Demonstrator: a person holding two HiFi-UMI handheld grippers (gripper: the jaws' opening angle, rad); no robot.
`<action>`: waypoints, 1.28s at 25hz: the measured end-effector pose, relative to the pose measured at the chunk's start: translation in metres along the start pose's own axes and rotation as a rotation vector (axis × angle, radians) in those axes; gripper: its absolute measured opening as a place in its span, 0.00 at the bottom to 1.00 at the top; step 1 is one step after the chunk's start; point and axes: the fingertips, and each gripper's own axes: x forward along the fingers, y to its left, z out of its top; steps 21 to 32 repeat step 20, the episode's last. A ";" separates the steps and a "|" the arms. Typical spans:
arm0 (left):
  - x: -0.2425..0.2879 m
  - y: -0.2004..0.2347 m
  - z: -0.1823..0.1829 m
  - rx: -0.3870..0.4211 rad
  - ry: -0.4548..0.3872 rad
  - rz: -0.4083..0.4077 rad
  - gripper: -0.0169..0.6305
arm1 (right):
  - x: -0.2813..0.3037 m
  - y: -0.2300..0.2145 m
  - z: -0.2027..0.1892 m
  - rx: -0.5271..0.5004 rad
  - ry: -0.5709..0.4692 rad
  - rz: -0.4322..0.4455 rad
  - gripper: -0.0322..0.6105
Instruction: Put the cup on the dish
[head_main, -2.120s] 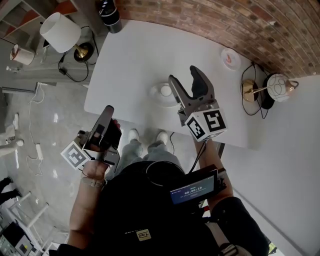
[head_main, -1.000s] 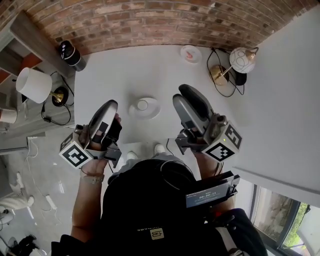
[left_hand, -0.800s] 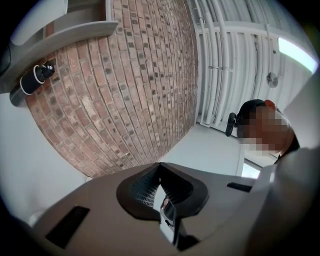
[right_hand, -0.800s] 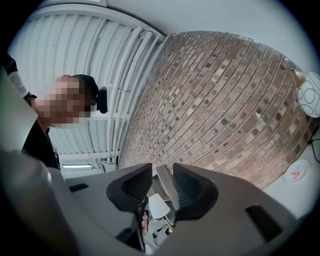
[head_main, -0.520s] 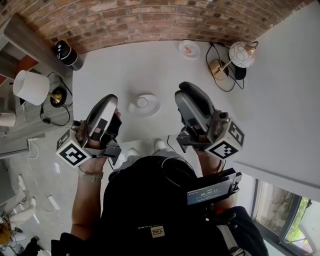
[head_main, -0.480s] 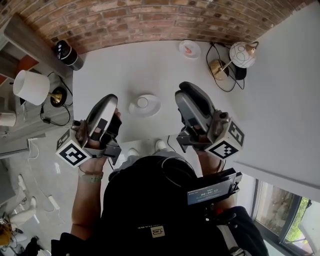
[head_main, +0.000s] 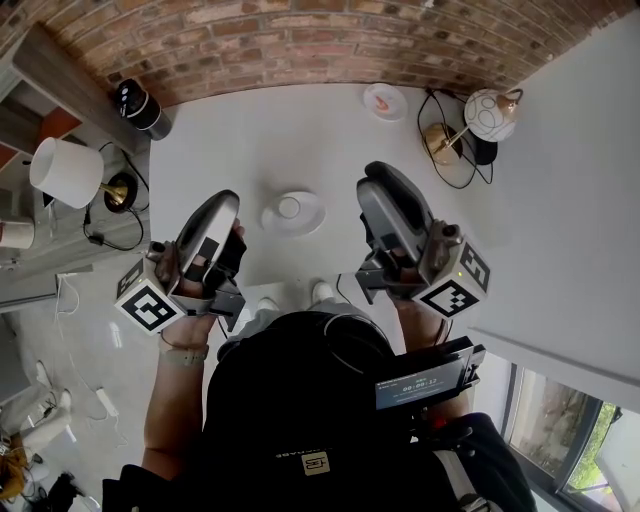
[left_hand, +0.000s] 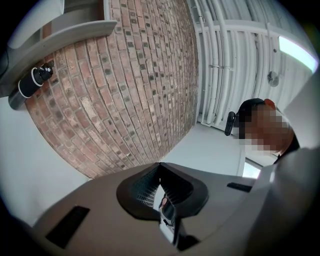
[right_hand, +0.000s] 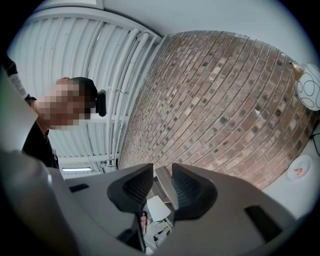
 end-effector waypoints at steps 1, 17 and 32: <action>0.001 0.000 0.001 0.000 -0.002 0.002 0.04 | 0.000 0.000 0.000 -0.001 0.001 -0.002 0.24; -0.009 -0.005 -0.011 -0.008 -0.019 0.041 0.03 | -0.012 -0.002 -0.004 0.017 0.021 -0.004 0.24; -0.012 -0.006 -0.014 -0.009 -0.023 0.051 0.03 | -0.013 -0.001 -0.006 0.012 0.032 -0.002 0.24</action>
